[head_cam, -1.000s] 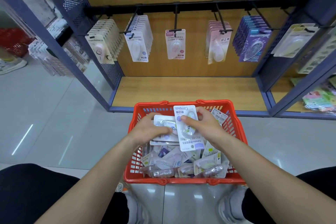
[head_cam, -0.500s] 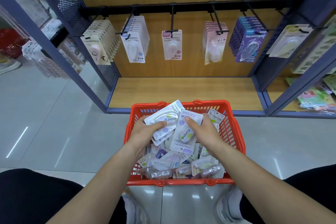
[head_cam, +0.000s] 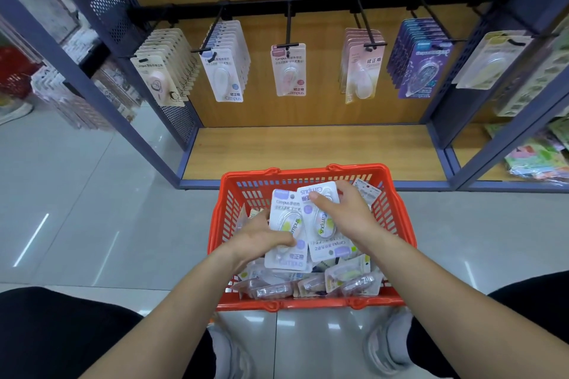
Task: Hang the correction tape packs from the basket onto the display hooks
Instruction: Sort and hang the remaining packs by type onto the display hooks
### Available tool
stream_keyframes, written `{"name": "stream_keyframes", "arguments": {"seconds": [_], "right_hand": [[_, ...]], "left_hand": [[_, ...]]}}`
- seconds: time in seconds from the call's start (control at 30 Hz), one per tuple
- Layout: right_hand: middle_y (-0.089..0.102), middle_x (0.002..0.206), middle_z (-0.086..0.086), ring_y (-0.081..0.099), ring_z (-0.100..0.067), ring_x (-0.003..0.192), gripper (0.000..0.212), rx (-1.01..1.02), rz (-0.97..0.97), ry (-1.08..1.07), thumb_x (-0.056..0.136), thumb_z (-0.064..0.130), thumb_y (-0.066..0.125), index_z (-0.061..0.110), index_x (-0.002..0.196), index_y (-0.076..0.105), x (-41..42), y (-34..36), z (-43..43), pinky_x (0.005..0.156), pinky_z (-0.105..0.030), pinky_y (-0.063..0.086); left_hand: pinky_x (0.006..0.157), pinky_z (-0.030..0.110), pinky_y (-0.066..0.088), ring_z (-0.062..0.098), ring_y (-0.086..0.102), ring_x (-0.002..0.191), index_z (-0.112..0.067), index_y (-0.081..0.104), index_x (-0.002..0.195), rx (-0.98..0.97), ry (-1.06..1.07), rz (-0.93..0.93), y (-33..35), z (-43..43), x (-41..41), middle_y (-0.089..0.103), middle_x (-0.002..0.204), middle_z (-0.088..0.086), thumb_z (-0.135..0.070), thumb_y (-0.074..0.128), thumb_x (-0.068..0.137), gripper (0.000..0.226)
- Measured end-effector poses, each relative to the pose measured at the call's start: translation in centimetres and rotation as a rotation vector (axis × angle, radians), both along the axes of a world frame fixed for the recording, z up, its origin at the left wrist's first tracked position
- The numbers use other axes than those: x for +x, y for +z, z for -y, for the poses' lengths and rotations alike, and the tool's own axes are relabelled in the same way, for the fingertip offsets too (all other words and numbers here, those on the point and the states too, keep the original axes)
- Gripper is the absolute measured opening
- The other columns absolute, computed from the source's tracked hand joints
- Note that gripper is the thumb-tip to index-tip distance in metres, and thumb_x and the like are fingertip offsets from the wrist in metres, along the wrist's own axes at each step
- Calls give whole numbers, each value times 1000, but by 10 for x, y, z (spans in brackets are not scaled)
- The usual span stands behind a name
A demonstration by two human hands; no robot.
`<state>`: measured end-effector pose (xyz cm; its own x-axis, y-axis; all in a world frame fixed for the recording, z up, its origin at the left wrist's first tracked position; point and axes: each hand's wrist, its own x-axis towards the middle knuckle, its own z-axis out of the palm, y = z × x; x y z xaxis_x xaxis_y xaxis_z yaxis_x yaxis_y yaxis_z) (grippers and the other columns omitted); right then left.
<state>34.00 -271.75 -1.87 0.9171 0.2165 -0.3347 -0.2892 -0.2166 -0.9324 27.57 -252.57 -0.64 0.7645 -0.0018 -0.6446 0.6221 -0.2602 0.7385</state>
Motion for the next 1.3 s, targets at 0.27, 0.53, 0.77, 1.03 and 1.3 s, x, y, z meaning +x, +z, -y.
{"name": "stream_keyframes", "arguments": {"seconds": [0.27,0.53,0.77,1.03,1.3], "right_hand": [[54,140,6,50,-26,137,69,-10,8,-48,89,50,74,19,144,48,4,11,5,110,-46,45],[70,119,5,65,-16,112,33,-57,-83,98,95,42,70,21,121,61,-7,2,-9,100,-42,52],[73,110,3,69,-14,103,28,-69,-12,110,91,24,72,21,116,62,-6,18,-17,97,-42,55],[73,116,-11,72,-29,108,55,105,-142,232,82,-13,70,20,122,53,11,50,-7,95,-55,57],[79,95,-14,72,-31,73,46,111,-24,181,83,-1,80,11,119,53,26,101,29,67,-50,54]], "left_hand": [[89,48,60,29,75,101,-10,65,122,-181,244,75,5,-8,3,78,109,11,3,60,94,31],[100,55,54,34,71,110,-15,65,124,-217,274,145,8,2,7,76,114,11,-6,66,74,50],[100,62,51,29,66,112,-31,50,121,-120,376,161,17,7,15,68,119,3,-39,71,47,77],[90,52,59,26,72,101,-31,56,120,-49,318,258,66,-5,28,73,112,2,-26,75,71,53],[67,35,60,22,75,95,-20,51,130,-15,286,408,109,-39,44,71,117,2,-8,78,87,53]]}}
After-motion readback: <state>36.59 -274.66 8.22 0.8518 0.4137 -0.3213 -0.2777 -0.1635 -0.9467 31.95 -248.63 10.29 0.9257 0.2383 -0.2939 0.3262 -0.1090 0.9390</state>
